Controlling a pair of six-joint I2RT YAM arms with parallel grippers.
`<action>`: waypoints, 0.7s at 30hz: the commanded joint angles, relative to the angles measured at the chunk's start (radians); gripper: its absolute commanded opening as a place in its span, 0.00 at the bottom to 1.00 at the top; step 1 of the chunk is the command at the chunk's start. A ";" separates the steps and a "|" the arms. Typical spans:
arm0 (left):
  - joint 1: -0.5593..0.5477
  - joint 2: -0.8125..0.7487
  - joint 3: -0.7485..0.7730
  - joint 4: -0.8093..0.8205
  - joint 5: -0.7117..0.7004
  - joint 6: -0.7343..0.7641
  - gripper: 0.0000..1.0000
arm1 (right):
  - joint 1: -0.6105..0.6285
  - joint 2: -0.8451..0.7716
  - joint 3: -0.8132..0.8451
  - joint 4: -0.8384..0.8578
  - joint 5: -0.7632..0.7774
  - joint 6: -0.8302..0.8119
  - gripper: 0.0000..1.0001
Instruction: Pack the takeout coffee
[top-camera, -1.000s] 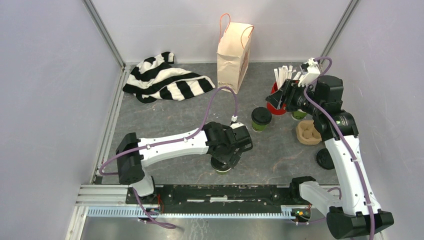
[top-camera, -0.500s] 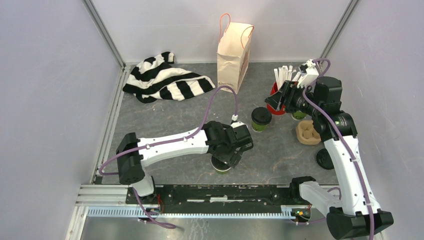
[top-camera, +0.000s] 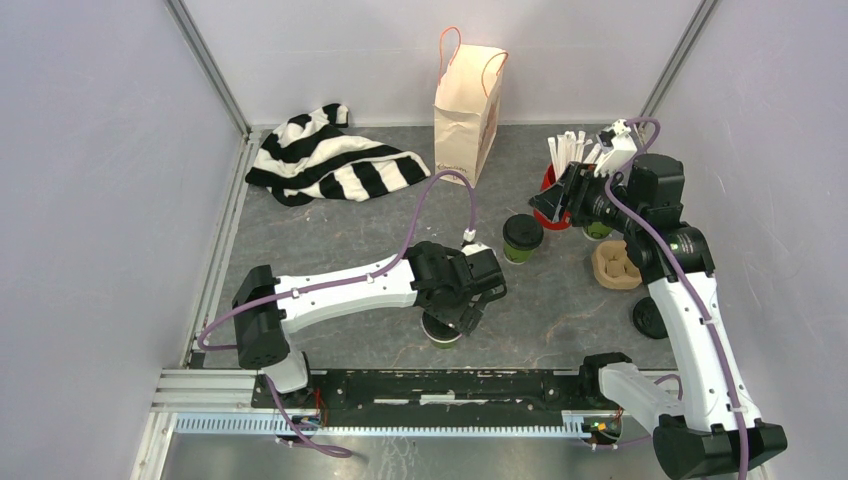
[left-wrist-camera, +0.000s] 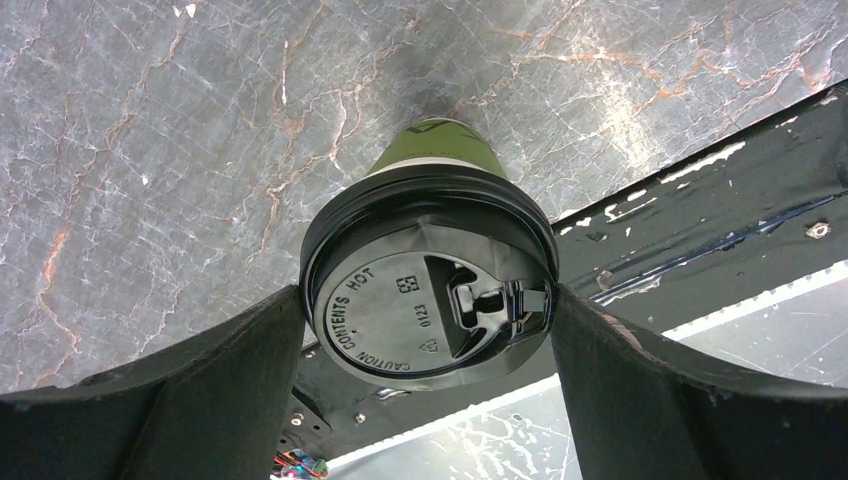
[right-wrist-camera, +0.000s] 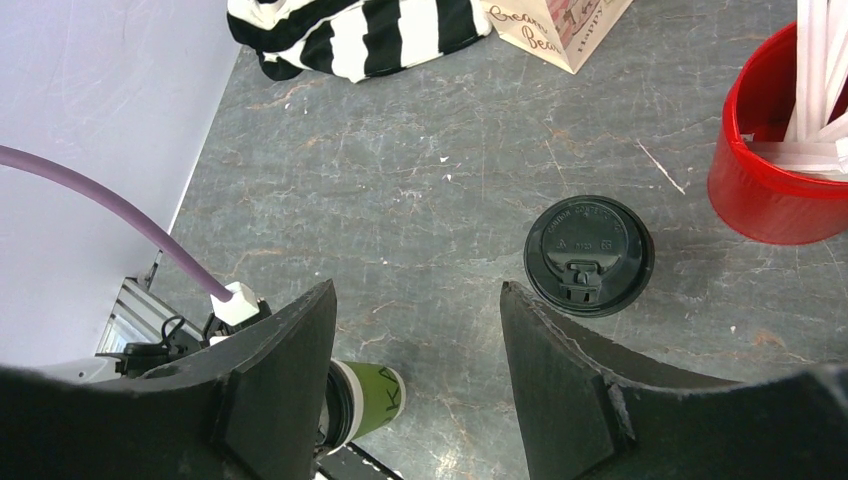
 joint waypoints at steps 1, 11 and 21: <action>0.002 -0.025 0.039 -0.021 -0.017 -0.048 0.95 | 0.003 -0.016 -0.004 0.045 -0.013 0.003 0.67; 0.002 -0.043 0.036 -0.016 -0.012 -0.048 0.95 | 0.003 -0.016 -0.013 0.052 -0.024 0.007 0.67; 0.003 -0.007 0.048 -0.013 -0.018 -0.049 0.95 | 0.003 -0.024 -0.020 0.050 -0.025 0.007 0.67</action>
